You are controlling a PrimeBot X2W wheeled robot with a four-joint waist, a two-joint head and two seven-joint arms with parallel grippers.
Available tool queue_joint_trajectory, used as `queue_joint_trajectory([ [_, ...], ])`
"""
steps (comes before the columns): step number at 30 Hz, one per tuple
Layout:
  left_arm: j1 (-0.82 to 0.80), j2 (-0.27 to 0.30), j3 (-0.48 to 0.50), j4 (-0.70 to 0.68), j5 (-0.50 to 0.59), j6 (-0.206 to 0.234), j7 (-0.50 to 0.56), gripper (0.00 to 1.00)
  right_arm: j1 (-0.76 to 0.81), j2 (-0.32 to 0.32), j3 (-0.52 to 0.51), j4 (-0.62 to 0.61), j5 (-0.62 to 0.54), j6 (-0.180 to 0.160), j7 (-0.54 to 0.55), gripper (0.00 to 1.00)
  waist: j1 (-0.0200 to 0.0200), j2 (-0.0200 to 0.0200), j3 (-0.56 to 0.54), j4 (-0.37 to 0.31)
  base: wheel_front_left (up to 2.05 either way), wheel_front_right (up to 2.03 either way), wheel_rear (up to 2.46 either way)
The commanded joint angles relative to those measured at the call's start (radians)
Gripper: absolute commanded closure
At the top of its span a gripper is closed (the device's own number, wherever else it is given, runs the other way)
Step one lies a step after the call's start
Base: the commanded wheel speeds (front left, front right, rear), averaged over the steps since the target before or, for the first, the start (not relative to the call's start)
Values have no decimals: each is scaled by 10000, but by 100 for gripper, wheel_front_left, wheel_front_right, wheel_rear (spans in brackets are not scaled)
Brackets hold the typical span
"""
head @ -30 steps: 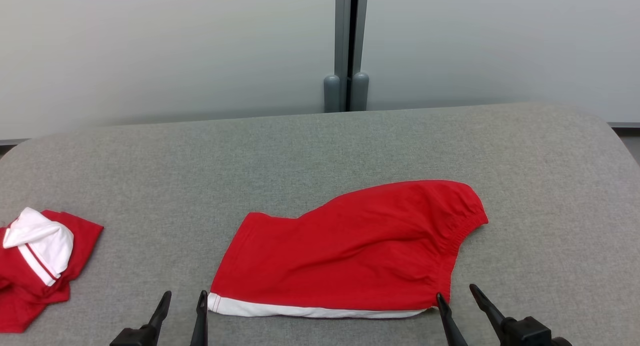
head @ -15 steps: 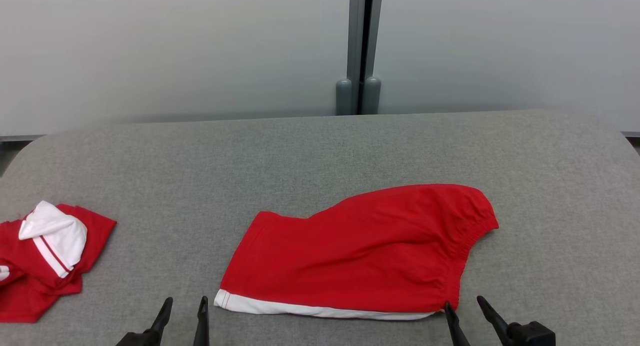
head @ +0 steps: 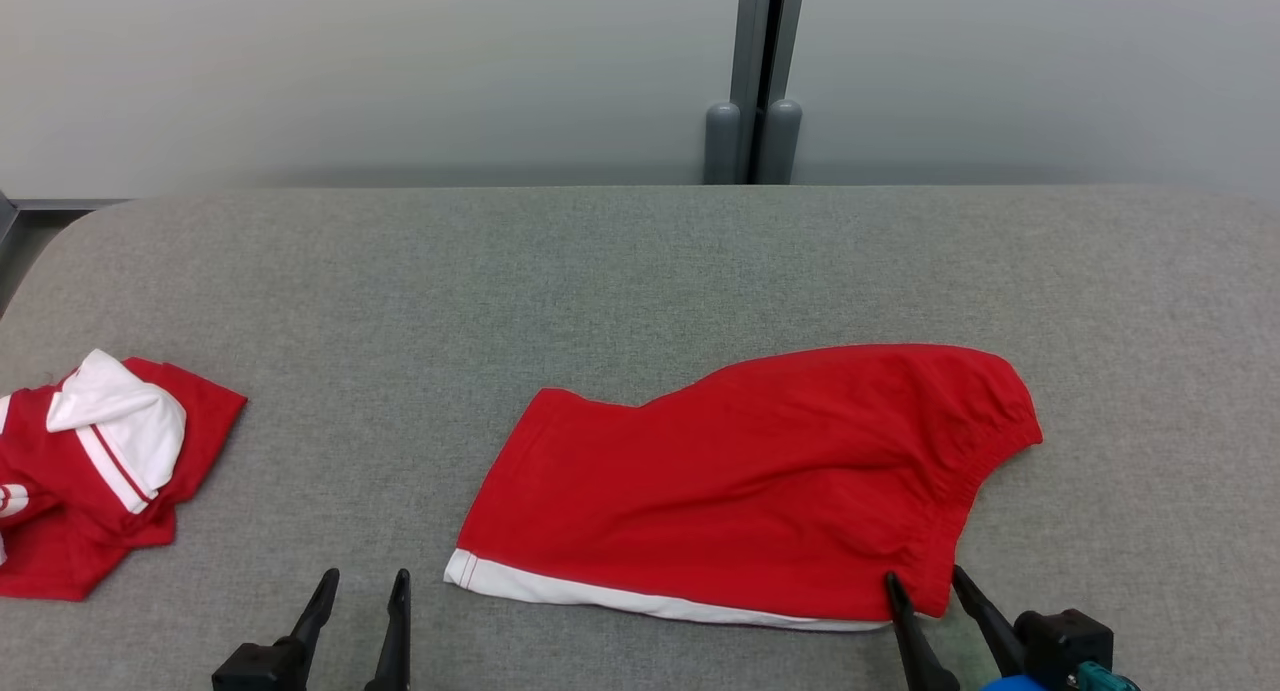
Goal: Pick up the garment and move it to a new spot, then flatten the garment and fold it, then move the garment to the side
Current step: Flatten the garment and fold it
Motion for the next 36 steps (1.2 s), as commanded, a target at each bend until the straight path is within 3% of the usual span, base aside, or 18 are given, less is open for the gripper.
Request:
queue_joint_trajectory([
  [1, -122, 48, -18, -44, -48, -13, -2, 0, -193, -47, -21, 5, 198, 1, -4, 0, -1, -1, 50, 41, 0, 0, 0],
  [8, -156, 164, -220, -151, -133, -13, -4, 0, -242, -47, 23, -61, 602, 1, -4, 3, -1, -1, 133, 78, 0, 0, 0],
  [10, -149, 172, -272, -177, -147, -13, -4, 0, -283, -44, 64, -159, 732, 1, -6, 18, -1, -1, 144, 80, 0, 0, 0],
  [12, -151, 189, -309, -196, -172, -13, -4, 0, -339, -47, 29, -208, 725, 1, -4, 52, -1, -1, 166, 90, 0, 0, 0],
  [13, -166, 198, -319, -204, -171, -13, -4, 0, -374, -47, -2, -249, 756, 1, -4, 56, -1, -1, 184, 100, 0, 0, 0],
  [15, -225, 224, -375, -231, -184, -13, -2, 0, -450, -46, -54, -310, 736, 1, -4, 80, -1, -1, 265, 137, 0, 0, 0],
  [16, -252, 241, -421, -240, -208, -13, -2, 0, -501, -46, -84, -314, 681, 1, -4, 100, -1, -1, 304, 158, 0, 0, 0],
  [27, -839, 778, -1057, -463, -723, -13, -4, 0, -2537, -50, -1222, 951, -577, 1, -4, 100, -1, -1, 1507, 679, 0, 0, 0],
  [29, -971, 886, -1144, -485, -839, -13, -4, 0, -2891, -47, -1466, 1204, -915, 1, -4, 75, -1, -1, 1693, 774, 0, 0, 0],
  [30, -1020, 906, -1179, -502, -888, -13, -2, 0, -3009, -44, -1561, 1337, -1125, 1, -4, 55, -1, -1, 1755, 802, 0, 0, 0],
  [32, -1077, 942, -1210, -507, -975, -13, -4, 0, -3156, -57, -1879, 1604, -1385, -1, -2, 0, -1, -1, 1816, 819, 0, 0, 0],
  [36, -1132, 945, -1073, -491, -1037, -13, -4, 0, -3079, -58, -2282, 1257, -1485, -1, -4, 0, -1, -1, 1713, 679, 0, 0, 0],
])
